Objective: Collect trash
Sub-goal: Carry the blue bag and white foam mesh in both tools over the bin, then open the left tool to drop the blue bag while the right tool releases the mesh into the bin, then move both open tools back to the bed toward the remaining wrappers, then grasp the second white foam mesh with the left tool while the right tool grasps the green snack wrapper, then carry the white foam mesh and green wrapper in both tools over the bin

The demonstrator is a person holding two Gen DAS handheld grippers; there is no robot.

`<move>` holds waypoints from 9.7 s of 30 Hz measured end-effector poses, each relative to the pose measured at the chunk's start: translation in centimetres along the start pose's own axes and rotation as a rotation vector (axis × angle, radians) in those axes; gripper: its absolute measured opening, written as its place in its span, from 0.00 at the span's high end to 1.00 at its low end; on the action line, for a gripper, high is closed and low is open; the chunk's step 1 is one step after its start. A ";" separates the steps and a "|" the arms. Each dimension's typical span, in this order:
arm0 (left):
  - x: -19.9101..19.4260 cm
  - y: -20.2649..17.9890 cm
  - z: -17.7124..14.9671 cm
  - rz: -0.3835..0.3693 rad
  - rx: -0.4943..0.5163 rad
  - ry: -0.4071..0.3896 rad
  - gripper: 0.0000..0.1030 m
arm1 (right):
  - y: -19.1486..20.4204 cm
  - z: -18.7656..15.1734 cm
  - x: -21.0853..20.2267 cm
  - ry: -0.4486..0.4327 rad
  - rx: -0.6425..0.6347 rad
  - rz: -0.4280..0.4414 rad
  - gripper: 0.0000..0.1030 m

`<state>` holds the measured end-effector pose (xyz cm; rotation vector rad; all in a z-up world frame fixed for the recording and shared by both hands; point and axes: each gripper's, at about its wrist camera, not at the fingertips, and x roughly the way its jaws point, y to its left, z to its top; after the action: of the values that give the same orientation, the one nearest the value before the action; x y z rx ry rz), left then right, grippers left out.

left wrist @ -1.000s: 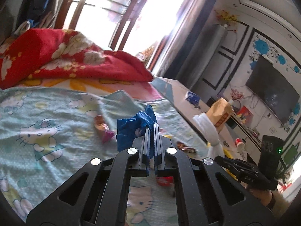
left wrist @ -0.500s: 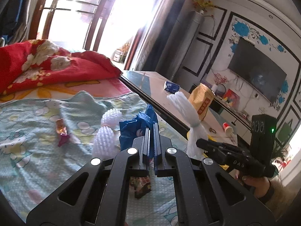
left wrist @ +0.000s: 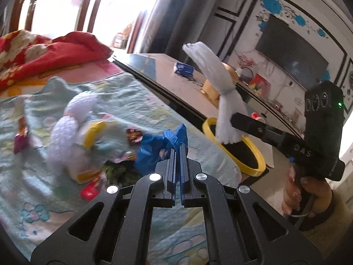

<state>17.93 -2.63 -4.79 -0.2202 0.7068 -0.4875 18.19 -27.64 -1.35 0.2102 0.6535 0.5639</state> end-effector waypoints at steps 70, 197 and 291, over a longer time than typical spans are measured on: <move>14.7 -14.3 3.0 -0.166 0.220 0.079 0.11 | -20.8 -3.6 -8.2 -0.085 0.397 -0.427 0.42; -4.1 6.5 3.1 0.109 -0.165 -0.156 0.79 | 5.1 -3.2 4.8 0.163 -0.134 0.021 0.90; 11.8 -15.2 1.8 -0.192 0.266 0.103 0.79 | -19.1 -3.9 -7.7 -0.049 0.311 -0.379 0.90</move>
<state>21.52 -21.68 -4.75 -0.0123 0.7164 -0.7738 18.88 -47.75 -7.24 0.3796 0.7109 0.0905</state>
